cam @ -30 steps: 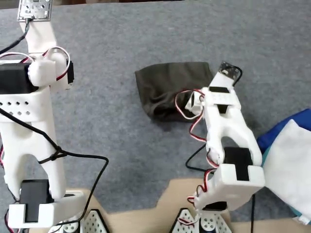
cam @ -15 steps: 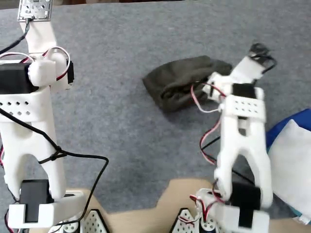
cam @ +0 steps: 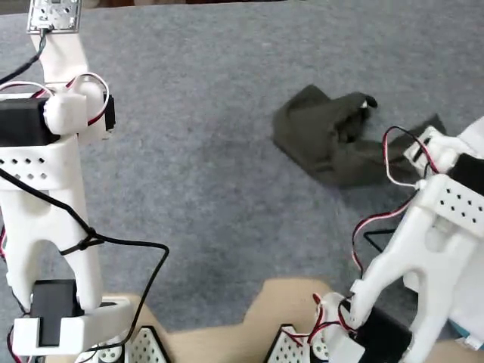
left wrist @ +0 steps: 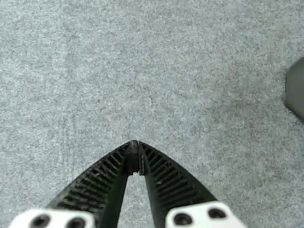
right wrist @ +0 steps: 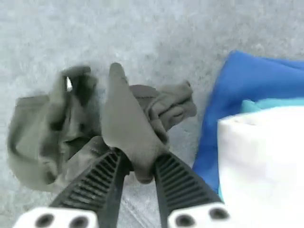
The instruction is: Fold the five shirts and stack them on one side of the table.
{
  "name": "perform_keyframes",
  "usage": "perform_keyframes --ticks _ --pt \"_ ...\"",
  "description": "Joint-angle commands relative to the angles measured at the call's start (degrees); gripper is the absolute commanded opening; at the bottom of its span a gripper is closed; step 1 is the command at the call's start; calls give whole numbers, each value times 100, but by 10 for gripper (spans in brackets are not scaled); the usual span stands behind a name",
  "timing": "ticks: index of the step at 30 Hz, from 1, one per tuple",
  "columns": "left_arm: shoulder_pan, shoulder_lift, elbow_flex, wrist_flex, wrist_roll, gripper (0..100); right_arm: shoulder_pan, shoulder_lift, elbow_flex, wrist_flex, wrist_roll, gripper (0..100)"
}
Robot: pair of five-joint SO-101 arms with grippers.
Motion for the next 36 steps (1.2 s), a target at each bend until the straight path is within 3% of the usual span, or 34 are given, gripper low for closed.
perform_keyframes --ticks 1,10,17,21,25,30,36 --pt "-9 -189 -70 -62 -26 21 -154 -154 -57 26 53 4" --pt "-62 -189 -70 97 -18 21 -1657 971 189 -1257 -457 4" --pt "-158 -189 -79 141 -26 21 -1262 1059 -426 -791 -738 4" --pt "-193 -189 -79 141 -18 21 -699 637 -1130 -369 -615 4" --pt "-193 -189 -105 141 -18 21 233 207 -2035 695 -404 4" --pt "-185 -189 -440 141 -18 21 1684 4 -2826 1644 290 4" --pt "-193 -171 -466 141 -18 21 3802 48 -3073 1679 958 4"
